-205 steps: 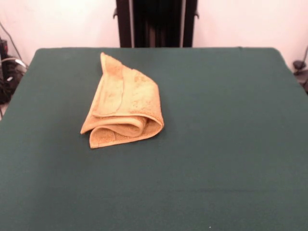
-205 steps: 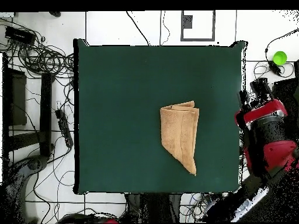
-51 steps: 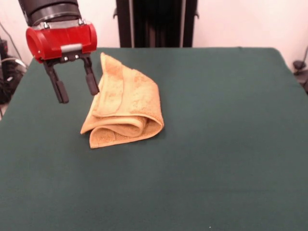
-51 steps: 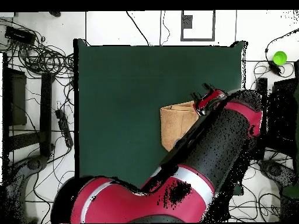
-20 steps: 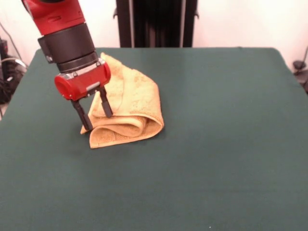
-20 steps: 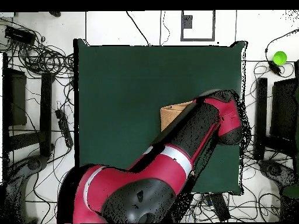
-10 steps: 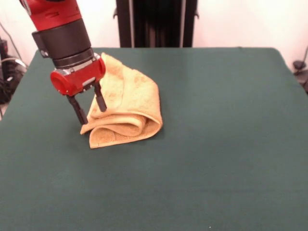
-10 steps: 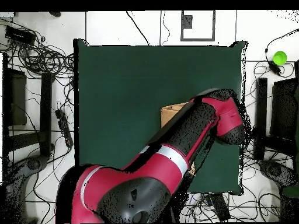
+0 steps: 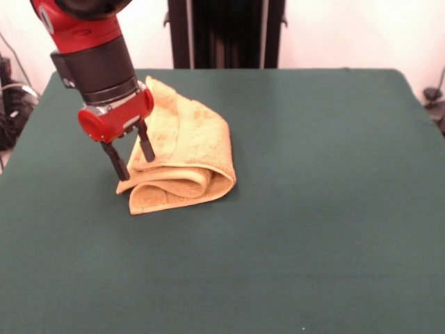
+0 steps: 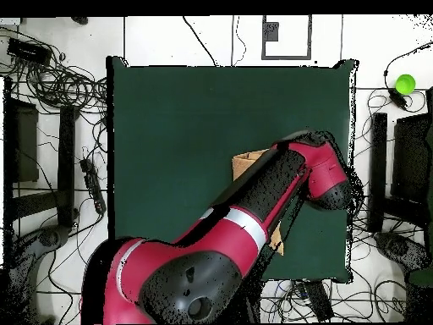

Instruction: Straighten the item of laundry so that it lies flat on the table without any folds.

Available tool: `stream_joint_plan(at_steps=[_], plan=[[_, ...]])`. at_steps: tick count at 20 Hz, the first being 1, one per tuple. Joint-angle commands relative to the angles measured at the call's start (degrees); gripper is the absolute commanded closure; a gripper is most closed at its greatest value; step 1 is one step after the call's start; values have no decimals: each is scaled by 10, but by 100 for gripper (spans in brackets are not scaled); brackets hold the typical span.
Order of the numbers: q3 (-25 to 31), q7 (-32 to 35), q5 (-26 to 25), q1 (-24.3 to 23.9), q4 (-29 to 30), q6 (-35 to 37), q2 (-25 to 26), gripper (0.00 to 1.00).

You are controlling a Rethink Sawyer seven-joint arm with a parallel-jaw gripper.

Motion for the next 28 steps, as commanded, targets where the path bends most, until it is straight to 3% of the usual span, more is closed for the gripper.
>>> stream_joint_plan(at_steps=[1,9,14,19,20,28], plan=[[56,179,15,17,-26,-6,21,0],[56,183,21,18,-33,-1,27,0],[35,239,-7,31,-43,-22,50,0],[38,215,-17,34,-43,-33,50,0],[44,208,-17,33,-41,-32,46,100],[47,203,-13,31,-39,-25,41,100]])
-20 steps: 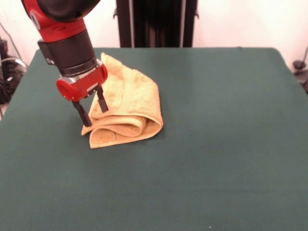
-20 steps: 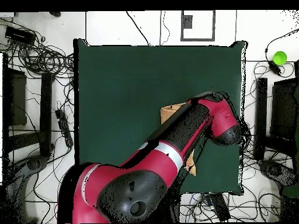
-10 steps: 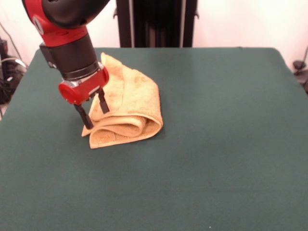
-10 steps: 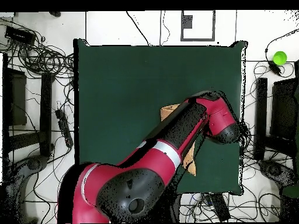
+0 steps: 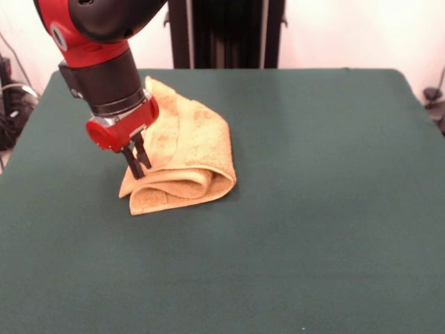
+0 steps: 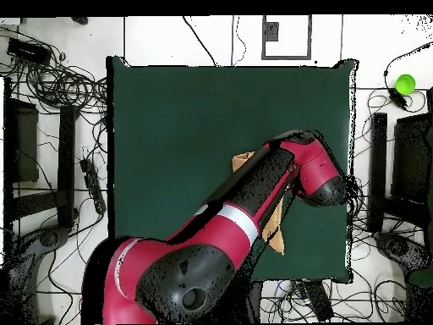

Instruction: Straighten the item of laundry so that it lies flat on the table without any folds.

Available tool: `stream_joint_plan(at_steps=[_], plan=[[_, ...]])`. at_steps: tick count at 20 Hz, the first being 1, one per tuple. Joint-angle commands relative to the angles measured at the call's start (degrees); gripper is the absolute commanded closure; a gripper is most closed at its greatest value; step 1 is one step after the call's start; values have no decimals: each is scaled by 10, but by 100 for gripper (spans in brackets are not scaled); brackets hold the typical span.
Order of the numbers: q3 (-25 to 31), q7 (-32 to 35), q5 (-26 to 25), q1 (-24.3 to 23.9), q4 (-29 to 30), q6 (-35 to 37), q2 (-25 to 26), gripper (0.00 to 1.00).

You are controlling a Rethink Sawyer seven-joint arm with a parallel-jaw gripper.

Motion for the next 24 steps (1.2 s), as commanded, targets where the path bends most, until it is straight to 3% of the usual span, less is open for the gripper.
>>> stream_joint_plan(at_steps=[1,9,14,24], plan=[[49,170,8,23,-25,-26,16,100],[35,129,31,36,22,14,-21,100],[48,49,108,55,118,60,-121,100],[25,145,129,152,172,137,-116,100]])
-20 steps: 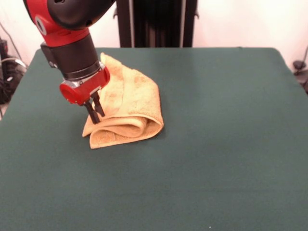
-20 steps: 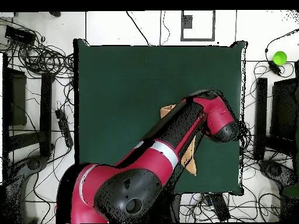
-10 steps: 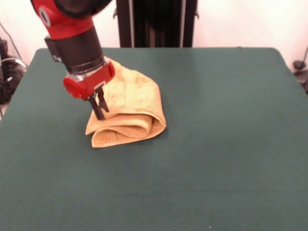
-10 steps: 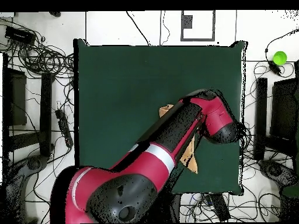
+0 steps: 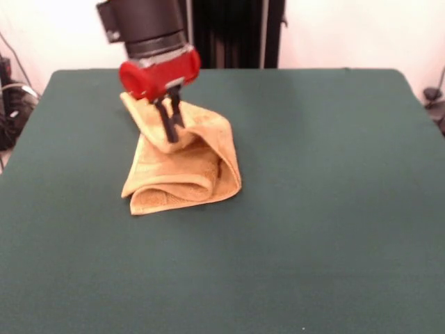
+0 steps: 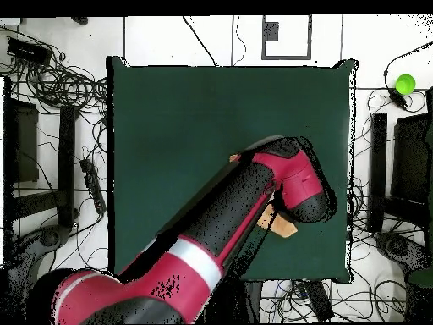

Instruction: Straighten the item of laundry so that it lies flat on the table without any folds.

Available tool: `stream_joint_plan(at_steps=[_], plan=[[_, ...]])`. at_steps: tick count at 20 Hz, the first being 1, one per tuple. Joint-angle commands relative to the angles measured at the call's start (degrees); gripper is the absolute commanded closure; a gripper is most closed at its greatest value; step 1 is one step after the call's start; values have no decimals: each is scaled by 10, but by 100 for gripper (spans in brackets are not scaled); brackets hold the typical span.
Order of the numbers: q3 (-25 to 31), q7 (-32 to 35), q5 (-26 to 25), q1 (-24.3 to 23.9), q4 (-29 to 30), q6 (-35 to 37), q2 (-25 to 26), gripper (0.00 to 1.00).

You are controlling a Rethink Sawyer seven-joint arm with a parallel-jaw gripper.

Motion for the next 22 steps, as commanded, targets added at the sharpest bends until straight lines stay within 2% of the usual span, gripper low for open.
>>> stream_joint_plan(at_steps=[1,12,19,21,22], plan=[[39,148,61,72,69,98,-5,100],[63,180,67,123,112,137,5,100],[43,200,57,166,149,168,14,100],[44,172,84,171,172,196,-12,100],[50,138,120,165,193,219,-41,100]])
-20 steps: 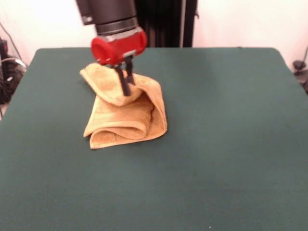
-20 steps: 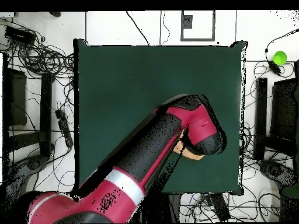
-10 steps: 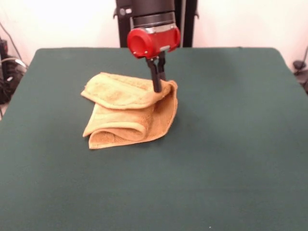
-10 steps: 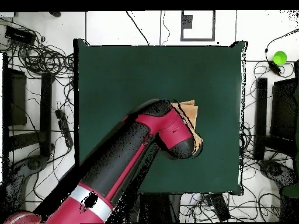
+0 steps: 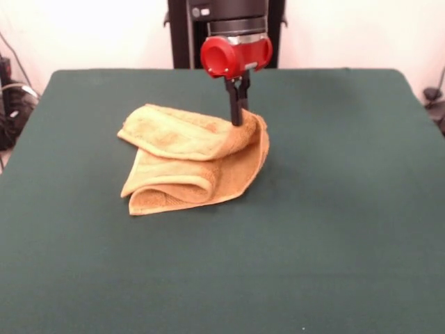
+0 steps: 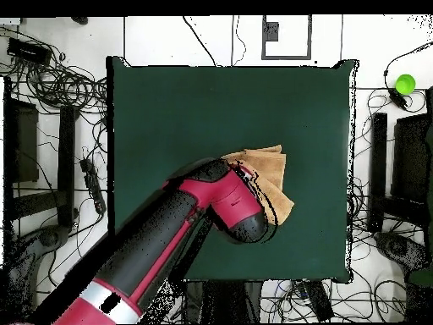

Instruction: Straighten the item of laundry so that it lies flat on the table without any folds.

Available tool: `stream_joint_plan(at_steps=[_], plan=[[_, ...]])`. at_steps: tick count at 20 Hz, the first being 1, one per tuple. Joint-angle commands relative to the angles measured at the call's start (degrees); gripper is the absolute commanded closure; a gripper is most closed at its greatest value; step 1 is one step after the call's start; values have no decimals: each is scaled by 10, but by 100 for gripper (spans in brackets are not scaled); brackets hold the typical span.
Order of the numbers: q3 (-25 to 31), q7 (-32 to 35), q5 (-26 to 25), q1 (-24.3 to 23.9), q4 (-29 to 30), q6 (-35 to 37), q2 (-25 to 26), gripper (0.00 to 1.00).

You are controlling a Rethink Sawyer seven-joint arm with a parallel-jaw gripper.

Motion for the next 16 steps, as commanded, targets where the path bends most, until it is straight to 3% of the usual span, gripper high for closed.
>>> stream_joint_plan(at_steps=[1,2,4,10,11,14,16], plan=[[65,54,152,13,127,121,-57,100],[55,-80,277,-5,156,117,-85,100],[33,-79,297,15,170,132,-82,100],[9,114,151,105,206,267,-85,100],[15,122,142,109,213,283,-89,100],[87,-33,248,66,233,427,-171,100],[81,-48,299,65,208,482,-141,100]])
